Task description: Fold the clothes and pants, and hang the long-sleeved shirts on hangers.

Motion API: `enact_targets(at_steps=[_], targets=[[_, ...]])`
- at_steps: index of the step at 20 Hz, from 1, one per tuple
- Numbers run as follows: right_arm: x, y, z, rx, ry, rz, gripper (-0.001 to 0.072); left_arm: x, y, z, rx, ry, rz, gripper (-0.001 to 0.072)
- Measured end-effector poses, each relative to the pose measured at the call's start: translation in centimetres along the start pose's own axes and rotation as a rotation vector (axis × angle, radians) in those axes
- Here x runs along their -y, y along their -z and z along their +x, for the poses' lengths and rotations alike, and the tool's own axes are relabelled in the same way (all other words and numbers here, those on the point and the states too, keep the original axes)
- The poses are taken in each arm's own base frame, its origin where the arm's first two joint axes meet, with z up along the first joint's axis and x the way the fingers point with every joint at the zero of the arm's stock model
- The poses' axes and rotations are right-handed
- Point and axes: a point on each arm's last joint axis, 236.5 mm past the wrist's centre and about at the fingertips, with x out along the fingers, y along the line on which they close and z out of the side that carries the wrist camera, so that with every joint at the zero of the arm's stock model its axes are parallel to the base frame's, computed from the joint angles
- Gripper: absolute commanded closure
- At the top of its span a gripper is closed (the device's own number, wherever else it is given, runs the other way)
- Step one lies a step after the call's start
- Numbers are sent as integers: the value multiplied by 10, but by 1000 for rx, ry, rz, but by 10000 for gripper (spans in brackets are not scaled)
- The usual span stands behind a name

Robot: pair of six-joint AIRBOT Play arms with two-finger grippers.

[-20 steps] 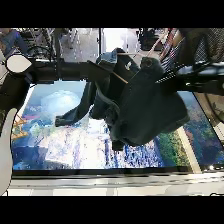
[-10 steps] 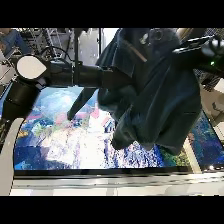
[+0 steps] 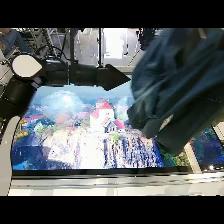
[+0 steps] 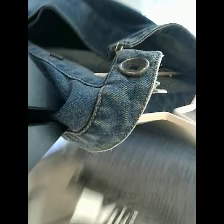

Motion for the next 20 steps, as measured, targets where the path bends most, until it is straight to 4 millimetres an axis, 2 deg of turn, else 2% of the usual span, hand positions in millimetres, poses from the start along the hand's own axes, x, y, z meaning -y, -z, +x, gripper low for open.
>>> enact_targets(at_steps=[2, 4, 7, 9, 12, 15, 17, 20], targets=[[63, 18, 6, -72, 203, 0, 674, -12, 7, -11, -35, -22, -4, 177], [135, 37, -2, -148, 431, 12, 674, -32, 14, -26, -74, -73, -6, 177], [233, 55, -43, -217, 744, 72, 674, -67, 24, -55, -121, -165, -20, 177], [284, 57, -80, -214, 922, 111, 674, -86, 25, -74, -128, -218, -34, 177], [332, 44, -123, -146, 1092, 114, 674, -107, 23, -99, -118, -278, -52, 177], [366, 18, -151, -38, 1209, 39, 674, -120, 20, -111, -101, -315, -60, 177], [389, 20, -165, -42, 1288, 15, 674, -123, 20, -115, -98, -325, -62, 177], [426, 36, -188, -67, 1385, 19, 674, -121, 27, -117, -127, -316, -70, 177]])
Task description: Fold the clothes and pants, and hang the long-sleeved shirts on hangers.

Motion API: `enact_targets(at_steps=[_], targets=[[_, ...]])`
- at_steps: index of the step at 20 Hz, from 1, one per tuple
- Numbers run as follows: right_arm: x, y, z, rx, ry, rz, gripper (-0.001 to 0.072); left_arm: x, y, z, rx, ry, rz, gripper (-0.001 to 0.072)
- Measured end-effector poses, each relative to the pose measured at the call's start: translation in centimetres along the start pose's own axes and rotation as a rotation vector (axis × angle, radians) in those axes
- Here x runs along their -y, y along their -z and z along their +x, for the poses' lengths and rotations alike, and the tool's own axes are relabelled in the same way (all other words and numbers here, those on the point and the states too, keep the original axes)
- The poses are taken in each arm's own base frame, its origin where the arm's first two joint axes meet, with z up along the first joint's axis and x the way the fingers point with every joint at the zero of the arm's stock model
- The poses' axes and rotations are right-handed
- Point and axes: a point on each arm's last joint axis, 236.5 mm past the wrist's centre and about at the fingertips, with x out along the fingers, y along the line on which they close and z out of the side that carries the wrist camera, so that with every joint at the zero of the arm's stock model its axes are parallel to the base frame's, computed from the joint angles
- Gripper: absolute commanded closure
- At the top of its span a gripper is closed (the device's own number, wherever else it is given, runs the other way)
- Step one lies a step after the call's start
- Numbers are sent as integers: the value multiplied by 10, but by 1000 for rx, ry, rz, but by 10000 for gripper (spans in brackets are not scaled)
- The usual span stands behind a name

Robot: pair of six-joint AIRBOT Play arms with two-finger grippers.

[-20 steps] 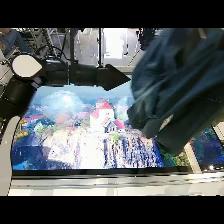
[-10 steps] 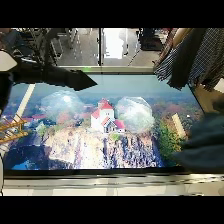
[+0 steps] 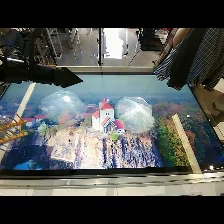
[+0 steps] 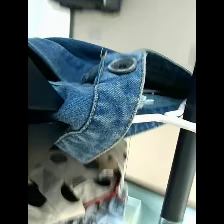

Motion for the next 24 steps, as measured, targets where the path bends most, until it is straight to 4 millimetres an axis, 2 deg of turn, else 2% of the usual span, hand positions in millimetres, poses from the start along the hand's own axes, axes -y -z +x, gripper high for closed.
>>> enact_targets(at_steps=[3, 6, 10, 13, 14, 15, 16, 17, 20, 22, 24], targets=[[20, 25, 29, -48, 38, 25, 673, 2, 9, -1, -36, 12, -1, 177], [33, 50, 49, -113, 49, 63, 673, 4, 13, -1, -57, 19, -4, 177], [27, 69, 64, -160, 0, 48, 672, 5, 17, -2, -73, 26, -5, 177], [25, 71, 68, -159, -21, 23, 666, 6, 19, -2, -79, 28, -5, 177], [23, 70, 68, -155, -29, 22, 500, 6, 19, -2, -81, 29, -5, 177], [21, 69, 68, -150, -41, 23, 221, 6, 19, -2, -82, 29, -6, 177], [19, 67, 68, -141, -49, 23, 54, 6, 20, -2, -83, 30, -5, 177], [19, 64, 67, -133, -57, 26, 15, 6, 20, -2, -83, 30, -5, 177], [19, 49, 55, -93, -87, 64, 13, 7, 20, -2, -83, 33, -6, 177], [14, 26, 38, -30, -148, 129, 13, 7, 20, -2, -83, 33, -6, 177], [-1, -13, 10, 82, -275, 256, 13, 7, 20, -2, -83, 32, -6, 177]])
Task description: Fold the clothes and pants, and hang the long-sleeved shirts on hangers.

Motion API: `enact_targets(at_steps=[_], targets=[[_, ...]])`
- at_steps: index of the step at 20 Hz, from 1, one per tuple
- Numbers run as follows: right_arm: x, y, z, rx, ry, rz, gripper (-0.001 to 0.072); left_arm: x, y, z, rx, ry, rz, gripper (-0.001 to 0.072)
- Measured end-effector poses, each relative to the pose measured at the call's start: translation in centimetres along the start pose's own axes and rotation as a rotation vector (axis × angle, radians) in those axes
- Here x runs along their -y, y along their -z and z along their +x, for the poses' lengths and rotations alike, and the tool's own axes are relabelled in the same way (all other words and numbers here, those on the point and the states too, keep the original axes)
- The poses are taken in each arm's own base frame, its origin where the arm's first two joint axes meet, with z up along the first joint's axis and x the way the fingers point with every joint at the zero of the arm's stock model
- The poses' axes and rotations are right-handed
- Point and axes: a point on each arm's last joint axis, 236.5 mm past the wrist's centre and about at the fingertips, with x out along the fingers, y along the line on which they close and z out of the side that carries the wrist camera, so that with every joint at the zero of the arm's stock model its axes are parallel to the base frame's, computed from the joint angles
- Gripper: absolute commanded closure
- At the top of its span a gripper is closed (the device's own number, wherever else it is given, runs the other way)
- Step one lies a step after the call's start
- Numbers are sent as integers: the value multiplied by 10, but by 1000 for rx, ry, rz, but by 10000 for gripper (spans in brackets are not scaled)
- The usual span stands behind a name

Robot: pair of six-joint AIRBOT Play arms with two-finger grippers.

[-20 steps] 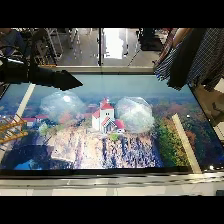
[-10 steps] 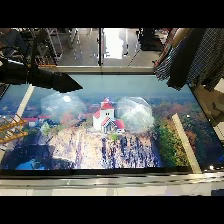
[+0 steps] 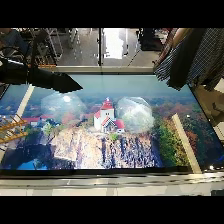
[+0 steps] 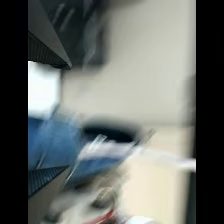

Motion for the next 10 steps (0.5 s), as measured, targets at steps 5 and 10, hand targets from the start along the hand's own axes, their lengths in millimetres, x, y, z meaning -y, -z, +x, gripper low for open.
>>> enact_targets(at_steps=[5, 10], targets=[[-150, -39, -67, 6, -625, 423, 24, -51, 23, -8, -92, -226, -39, 185], [-350, 82, -236, -590, -1410, 251, 278, -158, 64, -114, -169, -931, -280, 184]])
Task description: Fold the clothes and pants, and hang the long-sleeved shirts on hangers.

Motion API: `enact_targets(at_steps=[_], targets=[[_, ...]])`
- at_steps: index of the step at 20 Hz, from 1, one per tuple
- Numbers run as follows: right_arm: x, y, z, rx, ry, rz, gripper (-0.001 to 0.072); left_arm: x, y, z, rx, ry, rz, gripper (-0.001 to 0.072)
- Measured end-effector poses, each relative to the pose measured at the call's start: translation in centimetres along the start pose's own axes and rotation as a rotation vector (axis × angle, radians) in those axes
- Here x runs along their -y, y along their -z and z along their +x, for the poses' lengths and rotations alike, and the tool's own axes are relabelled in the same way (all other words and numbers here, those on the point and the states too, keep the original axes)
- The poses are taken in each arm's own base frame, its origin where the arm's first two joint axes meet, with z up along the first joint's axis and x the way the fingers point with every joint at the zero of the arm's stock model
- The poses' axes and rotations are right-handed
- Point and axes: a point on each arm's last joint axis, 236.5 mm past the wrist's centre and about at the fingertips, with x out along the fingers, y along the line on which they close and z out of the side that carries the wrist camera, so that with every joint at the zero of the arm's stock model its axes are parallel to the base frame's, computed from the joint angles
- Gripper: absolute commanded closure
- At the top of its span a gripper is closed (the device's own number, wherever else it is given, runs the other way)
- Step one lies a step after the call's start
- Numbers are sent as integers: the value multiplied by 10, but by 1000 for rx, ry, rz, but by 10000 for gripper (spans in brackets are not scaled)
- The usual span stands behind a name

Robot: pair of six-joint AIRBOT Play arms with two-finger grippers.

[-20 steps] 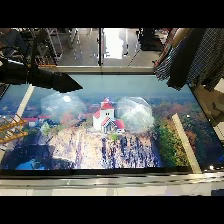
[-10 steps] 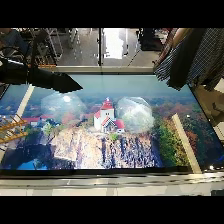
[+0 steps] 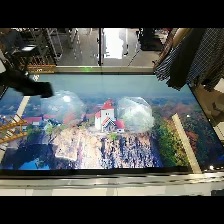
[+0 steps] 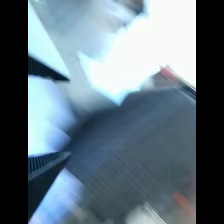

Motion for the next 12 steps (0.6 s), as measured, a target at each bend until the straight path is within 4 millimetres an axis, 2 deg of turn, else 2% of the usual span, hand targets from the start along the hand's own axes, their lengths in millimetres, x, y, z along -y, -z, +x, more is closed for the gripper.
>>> enact_targets(at_steps=[1, 2, 4, 6, 8, 12], targets=[[-27, 45, 29, -153, -94, -13, 431, -26, -2, -10, 26, -105, -50, 185], [-55, 91, 53, -291, -169, -42, 677, -43, -6, -20, 61, -176, -86, 184], [-91, 167, 89, -470, -217, -154, 656, -66, -16, -38, 135, -270, -133, 184], [-115, 215, 117, -527, -212, -299, 613, -75, -23, -48, 185, -310, -154, 184], [-140, 243, 134, -527, -226, -414, 597, -82, -27, -54, 212, -340, -166, 184], [-189, 267, 142, -476, -295, -528, 597, -88, -30, -58, 233, -364, -177, 184]])
